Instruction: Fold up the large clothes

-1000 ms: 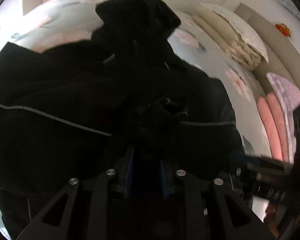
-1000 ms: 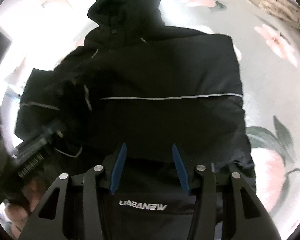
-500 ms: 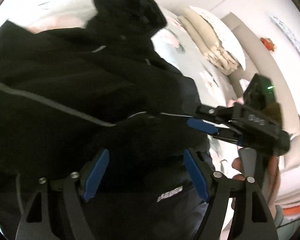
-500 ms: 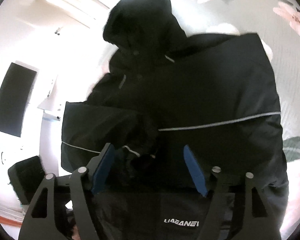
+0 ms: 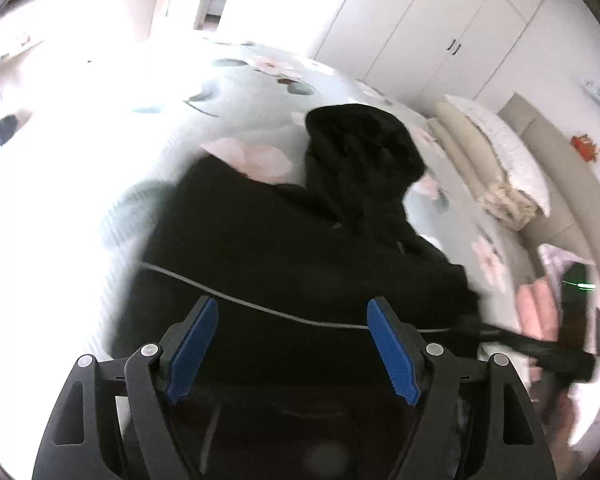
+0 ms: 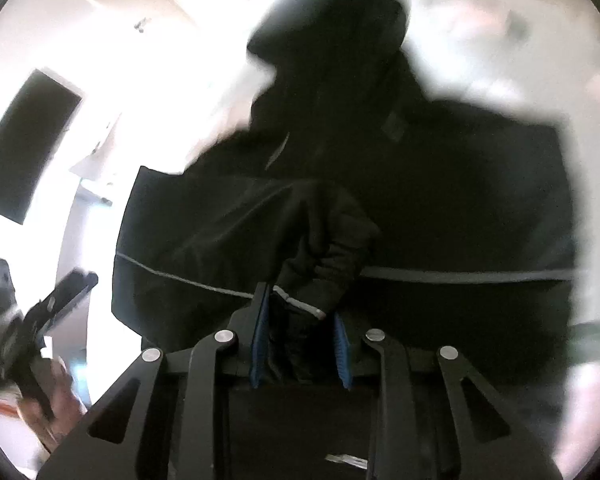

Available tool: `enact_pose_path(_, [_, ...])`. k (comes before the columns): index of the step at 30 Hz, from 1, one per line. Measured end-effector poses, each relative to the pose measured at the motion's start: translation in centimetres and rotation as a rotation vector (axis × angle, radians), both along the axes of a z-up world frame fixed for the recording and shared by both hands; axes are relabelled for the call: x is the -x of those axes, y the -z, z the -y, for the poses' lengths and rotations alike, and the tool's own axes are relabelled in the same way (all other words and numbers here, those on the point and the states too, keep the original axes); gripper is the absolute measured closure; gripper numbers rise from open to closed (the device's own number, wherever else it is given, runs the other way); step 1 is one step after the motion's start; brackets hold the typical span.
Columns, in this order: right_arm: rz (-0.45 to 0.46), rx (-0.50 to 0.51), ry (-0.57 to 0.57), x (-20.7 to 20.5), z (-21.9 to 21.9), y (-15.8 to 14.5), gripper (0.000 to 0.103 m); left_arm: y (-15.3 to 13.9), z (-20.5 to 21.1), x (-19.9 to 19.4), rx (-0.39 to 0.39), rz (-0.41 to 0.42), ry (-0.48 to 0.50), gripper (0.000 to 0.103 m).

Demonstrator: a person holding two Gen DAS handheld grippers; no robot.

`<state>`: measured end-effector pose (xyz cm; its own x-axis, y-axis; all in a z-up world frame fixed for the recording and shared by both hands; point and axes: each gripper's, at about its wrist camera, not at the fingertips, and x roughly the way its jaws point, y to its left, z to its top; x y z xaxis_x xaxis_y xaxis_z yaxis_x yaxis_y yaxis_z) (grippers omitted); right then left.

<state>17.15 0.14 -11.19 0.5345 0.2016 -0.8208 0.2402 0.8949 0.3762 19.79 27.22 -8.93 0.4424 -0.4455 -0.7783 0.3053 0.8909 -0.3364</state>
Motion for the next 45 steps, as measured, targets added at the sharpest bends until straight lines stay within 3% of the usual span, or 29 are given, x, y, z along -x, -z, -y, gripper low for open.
enact_pose_path(2, [0.007, 0.121, 0.068, 1.8, 2.4, -2.2, 0.072, 1.3, 1.1, -1.2, -0.003, -0.032, 0.031, 0.025])
enact_pose_path(4, [-0.026, 0.169, 0.126, 2.8, 4.8, -2.2, 0.072, 3.1, 2.0, -1.9, -0.015, -0.078, 0.057, 0.026])
enact_pose_path(7, [-0.138, 0.172, 0.185, 3.0, 7.5, 1.6, 0.071, 8.7, 4.8, -2.6, -0.121, -0.171, 0.112, 0.042])
enact_pose_path(10, [-0.243, 0.197, 0.203, 2.2, 8.5, 6.9, 0.07, 11.1, 6.4, -2.2, -0.234, -0.117, 0.147, 0.044])
enact_pose_path(12, [-0.275, 0.132, 0.234, 2.1, 9.4, 9.8, 0.066, 11.3, 7.3, -2.0, -0.295, -0.089, 0.164, 0.044])
enact_pose_path(14, [-0.265, 0.089, 0.26, 2.1, 10.0, 10.6, 0.065, 11.3, 7.5, -2.0, -0.311, -0.088, 0.171, 0.044])
enact_pose_path(17, [-0.271, 0.078, 0.25, 2.3, 10.0, 9.2, 0.064, 9.6, 7.8, -2.3, -0.295, -0.083, 0.182, 0.044])
enact_pose_path(19, [-0.248, 0.08, 0.255, 2.8, 10.2, 7.0, 0.058, 7.1, 7.1, -2.1, -0.24, -0.052, 0.19, 0.044])
enact_pose_path(21, [-0.177, 0.159, 0.245, 3.3, 9.0, 3.2, 0.051, 4.9, 7.1, -1.9, -0.194, -0.01, 0.2, 0.044])
enact_pose_path(24, [-0.1, 0.167, 0.177, 1.5, 6.6, 0.5, 0.049, 4.1, 7.9, -2.4, -0.183, -0.004, 0.208, 0.044])
enact_pose_path(28, [-0.148, 0.217, 0.064, -2.3, 3.9, 3.1, 0.049, 6.7, 8.8, -3.9, -0.206, -0.045, 0.203, 0.044])
enact_pose_path(30, [-0.229, 0.251, 0.044, -3.2, 4.0, 6.0, 0.051, 9.2, 8.8, -4.8, -0.226, -0.095, 0.194, 0.044])
enact_pose_path(32, [-0.31, 0.224, 0.044, -3.2, 4.7, 9.3, 0.056, 11.2, 8.8, -4.8, -0.231, -0.107, 0.205, 0.044])
enact_pose_path(37, [-0.312, 0.209, 0.024, -3.5, 5.3, 9.4, 0.056, 10.7, 8.5, -5.2, -0.199, -0.138, 0.183, 0.044])
enact_pose_path(39, [-0.311, 0.191, -0.006, -3.9, 5.3, 8.3, 0.055, 8.7, 8.4, -5.5, -0.138, -0.135, 0.188, 0.044])
enact_pose_path(40, [-0.28, 0.165, -0.021, -3.9, 5.4, 7.0, 0.055, 7.0, 8.6, -5.7, -0.114, -0.096, 0.201, 0.044])
enact_pose_path(42, [-0.184, 0.15, -0.032, -4.4, 6.0, 3.1, 0.055, 4.2, 9.5, -6.9, -0.114, -0.014, 0.218, 0.043])
enact_pose_path(45, [-0.053, 0.171, -0.019, -6.9, 7.3, -1.7, 0.055, 1.4, 11.1, -10.7, -0.079, 0.041, 0.227, 0.043])
